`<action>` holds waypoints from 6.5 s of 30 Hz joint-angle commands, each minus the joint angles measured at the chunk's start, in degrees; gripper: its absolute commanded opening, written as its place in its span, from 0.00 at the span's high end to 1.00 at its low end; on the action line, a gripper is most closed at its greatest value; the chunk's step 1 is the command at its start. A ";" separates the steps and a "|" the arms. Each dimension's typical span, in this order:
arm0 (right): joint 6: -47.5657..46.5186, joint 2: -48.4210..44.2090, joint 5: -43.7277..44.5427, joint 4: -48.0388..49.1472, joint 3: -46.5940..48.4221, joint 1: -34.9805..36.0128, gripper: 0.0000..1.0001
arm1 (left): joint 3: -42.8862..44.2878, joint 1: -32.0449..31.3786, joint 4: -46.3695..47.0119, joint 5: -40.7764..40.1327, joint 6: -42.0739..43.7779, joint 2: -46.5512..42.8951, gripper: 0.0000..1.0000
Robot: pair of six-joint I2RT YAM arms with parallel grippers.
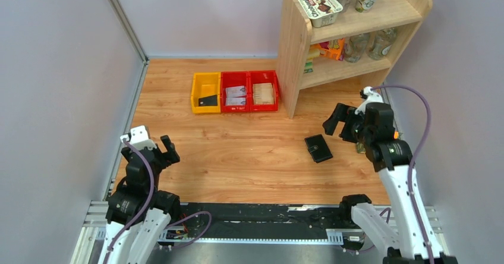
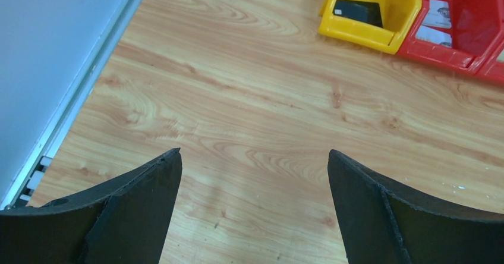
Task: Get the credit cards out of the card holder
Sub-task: Move the card holder to the center of the board, then open the card holder at the center of the board.
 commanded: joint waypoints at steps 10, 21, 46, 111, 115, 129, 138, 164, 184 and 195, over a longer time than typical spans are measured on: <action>4.46 33.32 2.99 7.33 0.69 1.08 0.00 | -6.09 -0.03 7.10 -0.29 3.95 -7.82 0.00; 7.71 46.61 3.35 14.81 -3.52 4.41 0.00 | 0.13 -0.12 1.76 1.19 -0.78 2.41 0.00; 18.45 6.65 22.18 30.81 -22.68 29.92 0.00 | 3.66 -0.12 2.37 26.60 -9.66 18.70 0.04; 35.22 34.58 2.73 46.72 -28.22 34.91 0.82 | 26.50 -40.10 15.82 13.43 -24.34 72.66 0.32; 35.66 34.49 3.70 46.72 -29.10 35.18 0.82 | 28.88 -41.34 15.99 12.90 -24.34 76.53 0.42; 36.36 36.25 3.53 50.32 -30.16 35.18 0.81 | 37.58 -43.89 13.80 13.60 -22.23 90.77 0.52; 36.28 36.42 3.44 50.67 -30.33 35.18 0.81 | 38.29 -44.50 13.36 13.07 -22.14 96.14 0.51; 36.19 36.07 3.44 51.02 -30.86 35.09 0.80 | 37.33 -44.68 12.91 7.80 -21.09 94.31 1.00; 36.28 36.86 3.35 50.67 -30.60 34.83 0.76 | 18.95 -35.89 24.26 11.32 -22.58 74.52 1.00; 28.91 33.61 5.97 40.06 -22.53 37.54 0.29 | 9.03 -35.62 31.98 16.76 -30.31 74.17 1.00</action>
